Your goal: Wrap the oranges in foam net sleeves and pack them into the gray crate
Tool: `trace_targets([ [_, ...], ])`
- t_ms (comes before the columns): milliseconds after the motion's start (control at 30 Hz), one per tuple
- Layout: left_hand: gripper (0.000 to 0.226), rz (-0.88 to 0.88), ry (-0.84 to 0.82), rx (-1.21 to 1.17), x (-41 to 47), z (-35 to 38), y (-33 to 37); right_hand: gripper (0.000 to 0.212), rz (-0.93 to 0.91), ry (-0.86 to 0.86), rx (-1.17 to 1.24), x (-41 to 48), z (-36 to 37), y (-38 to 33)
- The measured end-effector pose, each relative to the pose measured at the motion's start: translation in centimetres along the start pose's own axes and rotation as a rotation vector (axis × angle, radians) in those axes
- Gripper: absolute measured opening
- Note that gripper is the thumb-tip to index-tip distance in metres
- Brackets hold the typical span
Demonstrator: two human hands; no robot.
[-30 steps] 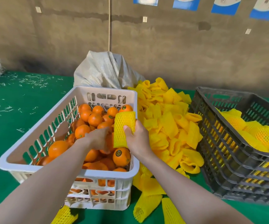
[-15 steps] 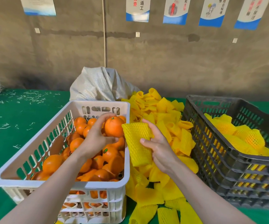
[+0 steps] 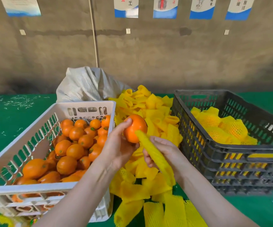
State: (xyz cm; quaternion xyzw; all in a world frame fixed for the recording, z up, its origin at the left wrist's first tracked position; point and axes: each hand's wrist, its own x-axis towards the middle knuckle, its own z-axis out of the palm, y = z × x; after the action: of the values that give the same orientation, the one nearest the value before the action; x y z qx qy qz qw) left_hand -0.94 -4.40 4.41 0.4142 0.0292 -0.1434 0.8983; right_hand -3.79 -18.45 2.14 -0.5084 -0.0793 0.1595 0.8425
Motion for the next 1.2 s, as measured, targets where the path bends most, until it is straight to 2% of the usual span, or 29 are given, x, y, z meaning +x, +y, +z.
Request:
trace_targets([
  [67,0.056,-0.001,0.020,0.005,0.0,0.6,-1.1,0.030,0.015,0.006,-0.006,-0.3,-0.8,-0.1],
  [167,0.040,0.005,0.068,0.028,0.4,1.2,-2.6,0.032,0.054,0.032,0.022,-0.7,-1.5,-0.3],
  [300,0.053,0.048,0.074,-0.012,0.6,1.9,-4.3,0.024,0.111,0.089,0.070,-1.1,-2.1,-0.3],
  [400,0.046,0.194,0.142,0.259,0.6,2.3,-5.1,0.019,0.094,0.168,0.008,-1.2,-2.4,0.3],
  [467,0.039,0.268,0.226,0.356,1.2,2.3,-5.5,0.016,0.028,0.256,-0.120,-1.2,-2.3,1.0],
  [533,0.037,0.306,0.267,0.390,1.5,2.3,-6.0,0.015,-0.079,0.375,-0.363,-1.2,-2.2,1.7],
  [600,0.037,0.333,0.290,0.382,1.3,2.4,-6.6,0.006,-0.258,0.535,-0.703,-1.1,-2.5,1.9],
  [667,0.040,0.309,0.276,0.318,1.2,2.4,-7.1,0.003,-0.398,0.605,-0.860,-1.0,-2.7,1.6],
  [833,0.068,0.270,0.184,0.396,0.6,2.3,-8.3,0.020,-0.363,0.666,-0.607,0.1,-3.7,1.4],
  [967,0.065,0.208,0.070,0.439,1.0,1.1,-8.3,0.016,-0.330,0.703,-0.591,0.5,-4.4,1.5],
  [1067,0.075,0.202,0.044,0.448,1.3,0.0,-8.1,0.020,-0.218,0.604,-0.524,0.6,-5.3,1.0],
  [1100,0.081,0.188,0.051,0.425,1.4,-0.3,-8.0,0.026,-0.157,0.569,-0.488,0.7,-5.6,0.7],
  [1133,0.078,0.182,0.064,0.407,1.5,-0.4,-7.9,0.039,-0.087,0.543,-0.449,0.7,-5.8,0.4],
  [1200,0.053,0.188,0.062,0.394,1.5,-0.6,-7.7,0.071,0.031,0.493,-0.430,0.6,-5.9,0.0],
])
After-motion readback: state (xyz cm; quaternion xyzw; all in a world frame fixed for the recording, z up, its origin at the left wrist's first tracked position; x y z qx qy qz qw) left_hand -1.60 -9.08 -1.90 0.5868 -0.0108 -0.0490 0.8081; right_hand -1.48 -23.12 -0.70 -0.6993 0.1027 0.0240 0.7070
